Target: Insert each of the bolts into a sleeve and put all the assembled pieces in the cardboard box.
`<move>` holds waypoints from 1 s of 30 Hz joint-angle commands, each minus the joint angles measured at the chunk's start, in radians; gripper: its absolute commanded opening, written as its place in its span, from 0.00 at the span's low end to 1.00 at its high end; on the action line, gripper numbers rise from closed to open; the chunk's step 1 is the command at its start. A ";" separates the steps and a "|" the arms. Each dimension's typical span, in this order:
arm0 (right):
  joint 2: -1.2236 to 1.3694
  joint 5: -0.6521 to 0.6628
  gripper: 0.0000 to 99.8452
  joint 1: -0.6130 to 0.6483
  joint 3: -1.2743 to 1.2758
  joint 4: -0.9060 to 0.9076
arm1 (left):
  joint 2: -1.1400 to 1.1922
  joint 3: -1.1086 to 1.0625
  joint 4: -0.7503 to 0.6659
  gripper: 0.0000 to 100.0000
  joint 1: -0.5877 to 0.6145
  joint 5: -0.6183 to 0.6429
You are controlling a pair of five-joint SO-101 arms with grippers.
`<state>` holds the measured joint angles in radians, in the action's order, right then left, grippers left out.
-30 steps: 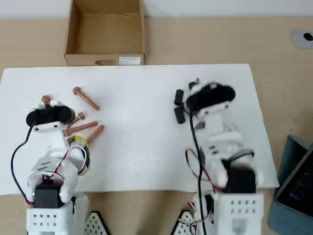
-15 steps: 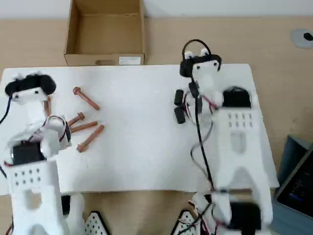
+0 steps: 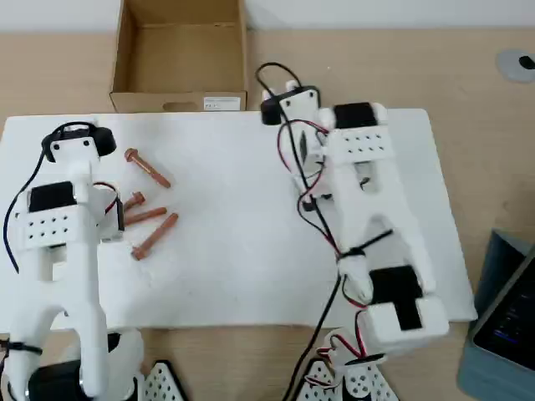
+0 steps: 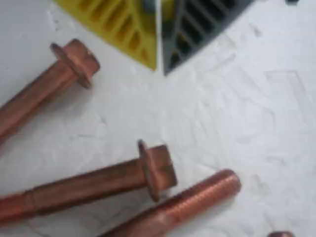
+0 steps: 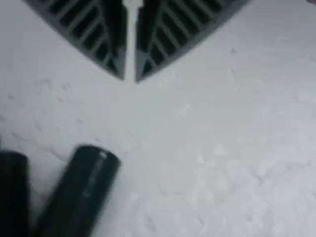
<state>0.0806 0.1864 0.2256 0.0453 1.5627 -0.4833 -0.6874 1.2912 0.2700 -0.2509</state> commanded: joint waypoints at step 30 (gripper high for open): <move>0.278 0.003 0.11 0.015 -0.124 -0.144 | 0.061 0.051 0.006 0.15 0.009 -0.006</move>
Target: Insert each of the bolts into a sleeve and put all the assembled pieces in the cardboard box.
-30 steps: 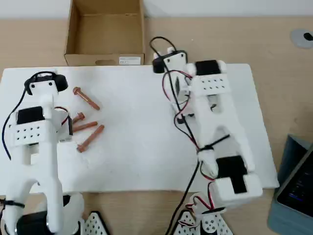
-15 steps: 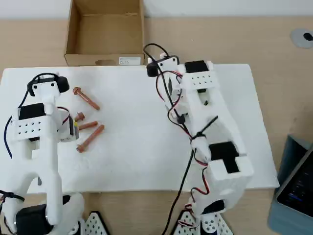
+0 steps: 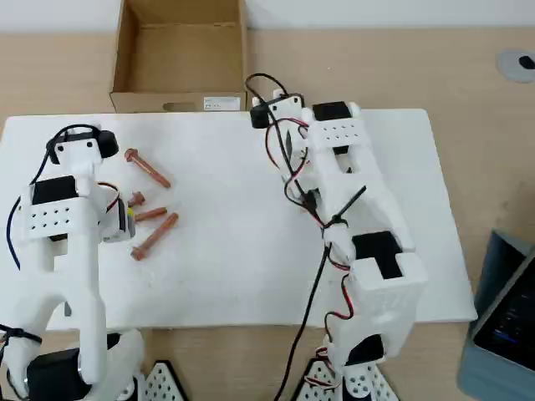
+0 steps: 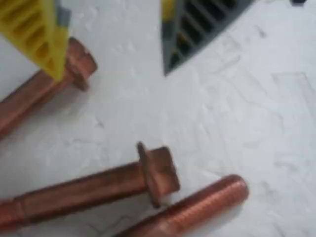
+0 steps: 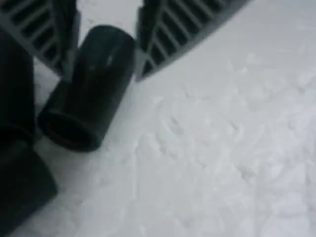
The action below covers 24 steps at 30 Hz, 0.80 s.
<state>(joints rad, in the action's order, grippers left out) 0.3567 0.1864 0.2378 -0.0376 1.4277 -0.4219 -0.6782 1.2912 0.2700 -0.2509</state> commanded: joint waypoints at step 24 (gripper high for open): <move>0.087 0.006 0.15 -0.001 -0.035 -0.009 | -0.001 0.041 0.006 0.15 0.008 -0.003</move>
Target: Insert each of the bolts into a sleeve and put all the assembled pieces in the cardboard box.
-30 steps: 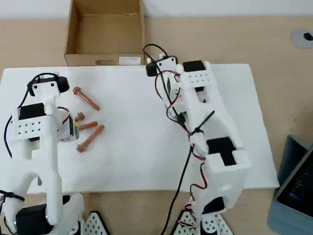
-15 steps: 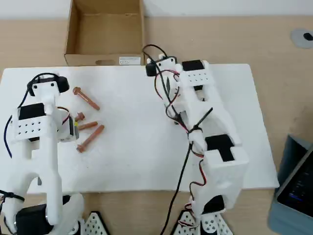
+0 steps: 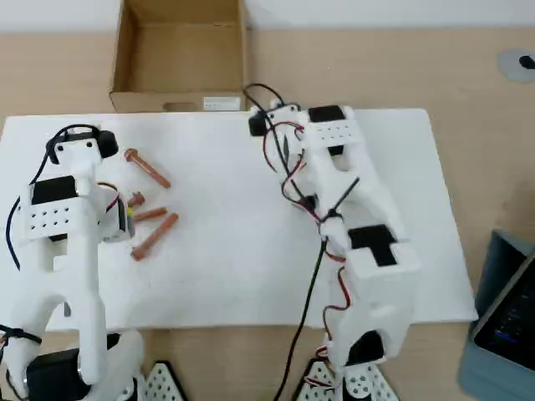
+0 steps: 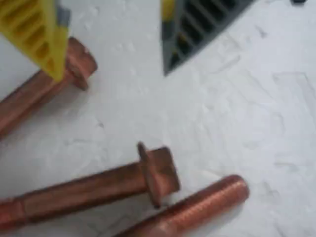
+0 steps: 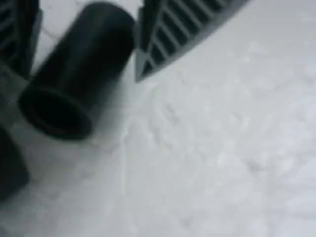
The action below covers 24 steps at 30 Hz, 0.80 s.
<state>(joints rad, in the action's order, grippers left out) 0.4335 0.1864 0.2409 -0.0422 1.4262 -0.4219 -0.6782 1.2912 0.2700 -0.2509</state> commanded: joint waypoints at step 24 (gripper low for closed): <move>-0.234 0.006 0.01 -0.002 -0.134 0.181 | -0.010 0.054 0.077 0.15 0.008 0.005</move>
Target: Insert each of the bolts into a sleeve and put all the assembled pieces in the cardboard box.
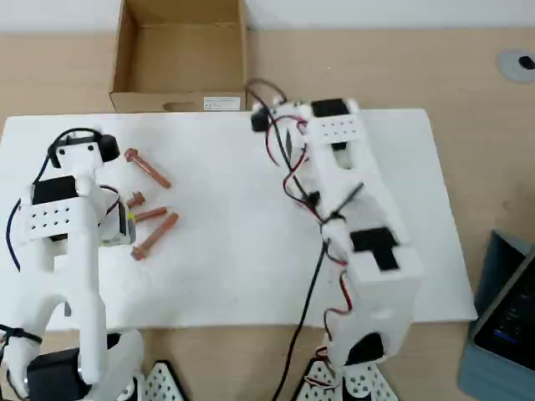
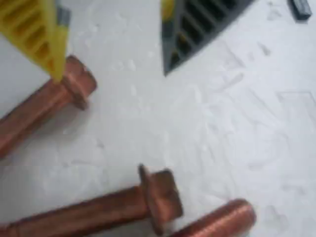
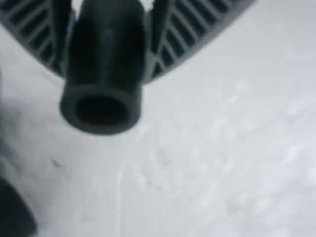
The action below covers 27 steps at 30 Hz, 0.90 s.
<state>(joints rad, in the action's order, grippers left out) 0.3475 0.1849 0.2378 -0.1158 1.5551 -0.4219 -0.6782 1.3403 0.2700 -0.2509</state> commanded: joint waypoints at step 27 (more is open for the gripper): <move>-0.731 0.127 0.01 -0.239 0.466 0.100 | 0.625 0.916 0.235 0.10 0.186 -0.002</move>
<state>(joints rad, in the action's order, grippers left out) -0.3399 0.3000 0.0261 0.3475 1.6594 0.1473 0.1304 1.5873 0.4342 -0.2417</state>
